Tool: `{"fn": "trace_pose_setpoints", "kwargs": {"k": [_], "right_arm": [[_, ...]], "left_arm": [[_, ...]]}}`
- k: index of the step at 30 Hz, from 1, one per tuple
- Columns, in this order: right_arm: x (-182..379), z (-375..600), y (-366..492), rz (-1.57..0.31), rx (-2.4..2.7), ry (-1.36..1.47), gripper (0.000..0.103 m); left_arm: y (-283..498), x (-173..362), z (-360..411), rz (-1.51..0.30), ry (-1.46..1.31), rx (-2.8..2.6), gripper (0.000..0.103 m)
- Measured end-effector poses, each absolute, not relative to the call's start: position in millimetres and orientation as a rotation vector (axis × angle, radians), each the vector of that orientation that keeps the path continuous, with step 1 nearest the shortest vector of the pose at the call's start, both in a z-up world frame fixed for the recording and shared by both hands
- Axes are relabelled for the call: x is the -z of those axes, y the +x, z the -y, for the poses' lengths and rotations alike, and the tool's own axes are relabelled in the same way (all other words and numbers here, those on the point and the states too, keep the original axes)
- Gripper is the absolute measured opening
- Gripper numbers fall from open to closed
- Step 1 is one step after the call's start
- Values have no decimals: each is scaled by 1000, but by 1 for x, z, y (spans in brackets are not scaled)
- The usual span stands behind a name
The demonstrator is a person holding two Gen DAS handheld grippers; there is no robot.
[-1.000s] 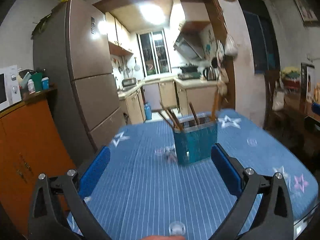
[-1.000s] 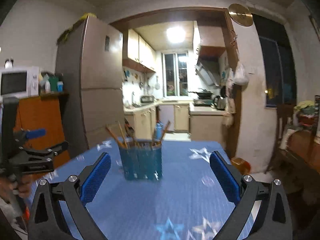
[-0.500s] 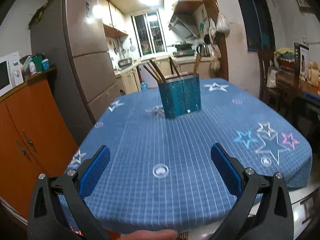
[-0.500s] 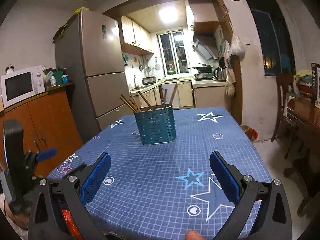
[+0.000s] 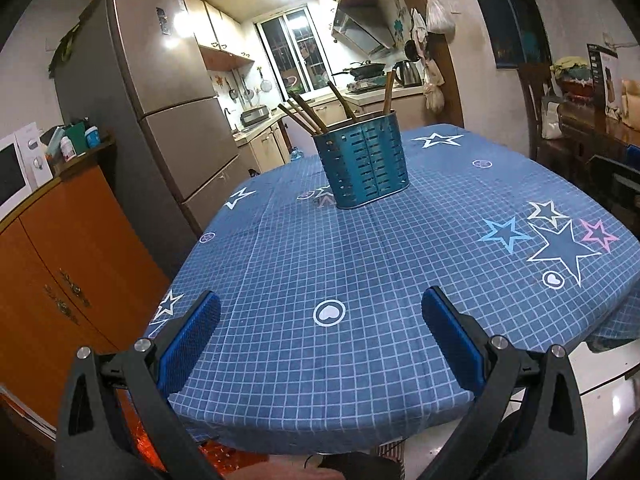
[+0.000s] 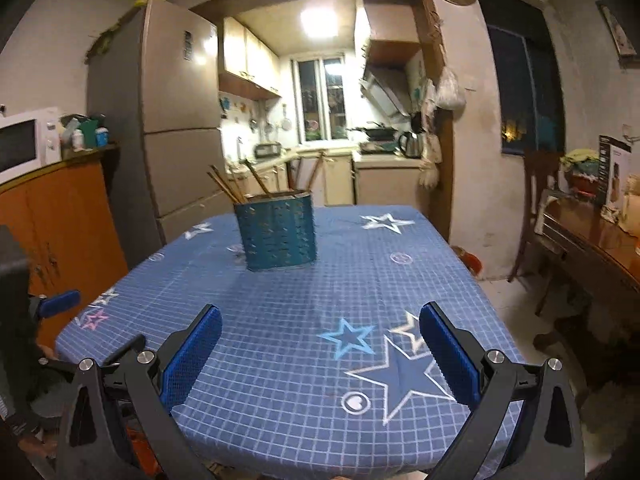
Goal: Organize utensils
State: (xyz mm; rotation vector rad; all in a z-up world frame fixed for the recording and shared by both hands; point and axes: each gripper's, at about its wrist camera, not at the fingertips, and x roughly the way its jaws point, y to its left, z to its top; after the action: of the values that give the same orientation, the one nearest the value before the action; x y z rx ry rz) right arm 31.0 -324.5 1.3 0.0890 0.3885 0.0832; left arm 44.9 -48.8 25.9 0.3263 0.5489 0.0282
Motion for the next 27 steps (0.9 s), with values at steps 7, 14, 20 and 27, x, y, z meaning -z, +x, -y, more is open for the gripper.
{"fn": "trace_pose_setpoints", "kwargs": {"k": [7,14,20,27], "right_arm": [[15,317,39,-452,-75,65,99],[20,307,39,-474,-101,40,99],[20,303,37,-471,-108,22,99],[22,299,38,-481,-119,9,99]], "left_arm": [[42,-19,55,-548,356,-26,97],[38,-17,57,-547,352,-27,97],[30,-18,55,-473,342,-68,97],[27,-19,52,-466,319,-42,97]]}}
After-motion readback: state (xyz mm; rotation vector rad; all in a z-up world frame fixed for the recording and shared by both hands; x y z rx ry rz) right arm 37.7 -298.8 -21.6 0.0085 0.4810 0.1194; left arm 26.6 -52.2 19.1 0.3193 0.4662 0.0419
